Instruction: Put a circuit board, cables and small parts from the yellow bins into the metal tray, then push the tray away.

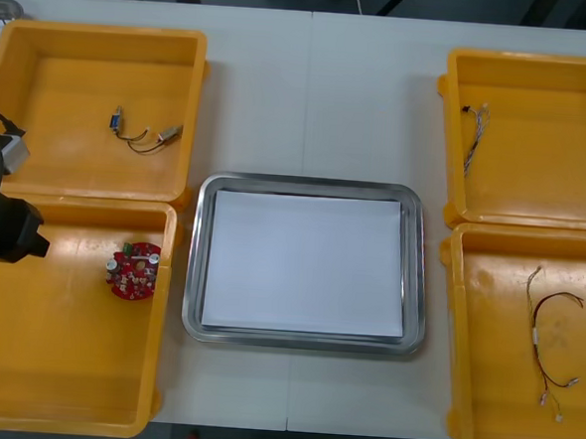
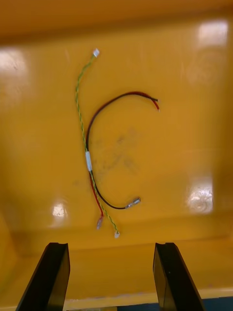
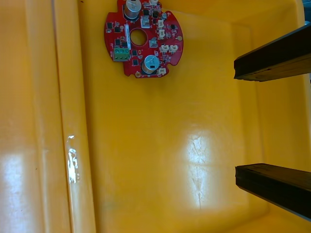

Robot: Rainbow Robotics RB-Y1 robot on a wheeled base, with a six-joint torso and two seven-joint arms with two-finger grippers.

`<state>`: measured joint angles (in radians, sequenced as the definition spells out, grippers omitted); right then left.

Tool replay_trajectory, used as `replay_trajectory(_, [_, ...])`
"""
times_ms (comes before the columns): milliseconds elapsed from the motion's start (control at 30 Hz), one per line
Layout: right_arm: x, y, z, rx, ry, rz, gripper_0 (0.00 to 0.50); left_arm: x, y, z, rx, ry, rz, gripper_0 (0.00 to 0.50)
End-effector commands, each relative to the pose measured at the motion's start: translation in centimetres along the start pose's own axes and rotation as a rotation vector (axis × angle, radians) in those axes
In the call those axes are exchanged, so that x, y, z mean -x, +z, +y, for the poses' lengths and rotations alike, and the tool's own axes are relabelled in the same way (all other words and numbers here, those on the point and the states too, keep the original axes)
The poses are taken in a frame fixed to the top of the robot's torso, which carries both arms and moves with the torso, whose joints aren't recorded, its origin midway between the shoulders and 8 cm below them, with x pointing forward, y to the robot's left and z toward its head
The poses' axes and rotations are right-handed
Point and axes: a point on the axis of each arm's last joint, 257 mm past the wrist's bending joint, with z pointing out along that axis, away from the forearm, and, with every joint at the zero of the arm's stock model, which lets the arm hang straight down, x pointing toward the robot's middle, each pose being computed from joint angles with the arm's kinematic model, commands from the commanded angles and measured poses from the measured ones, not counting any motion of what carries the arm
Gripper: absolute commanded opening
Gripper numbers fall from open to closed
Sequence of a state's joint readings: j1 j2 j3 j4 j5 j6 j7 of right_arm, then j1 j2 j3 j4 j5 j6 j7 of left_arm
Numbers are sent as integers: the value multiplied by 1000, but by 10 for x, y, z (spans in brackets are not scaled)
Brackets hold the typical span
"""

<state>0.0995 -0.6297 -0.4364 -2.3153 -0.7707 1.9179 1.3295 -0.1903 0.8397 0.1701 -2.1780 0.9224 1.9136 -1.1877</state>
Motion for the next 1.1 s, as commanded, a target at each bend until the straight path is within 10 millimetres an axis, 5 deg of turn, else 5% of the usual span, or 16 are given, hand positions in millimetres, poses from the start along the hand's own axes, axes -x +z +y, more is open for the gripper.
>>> replay_trajectory(33, [-6, 6, 1, -41, -24, -10, 500, -1, 8, -9, 21, -150, 16, 500])
replay_trajectory(533, [4, 48, 20, 13, 35, -57, 500, 25, 49, -27, -2, -179, -19, 500])
replay_trajectory(1100, [2, 106, 27, 74, 52, -76, 500, 41, 68, -43, 14, -211, -29, 500])
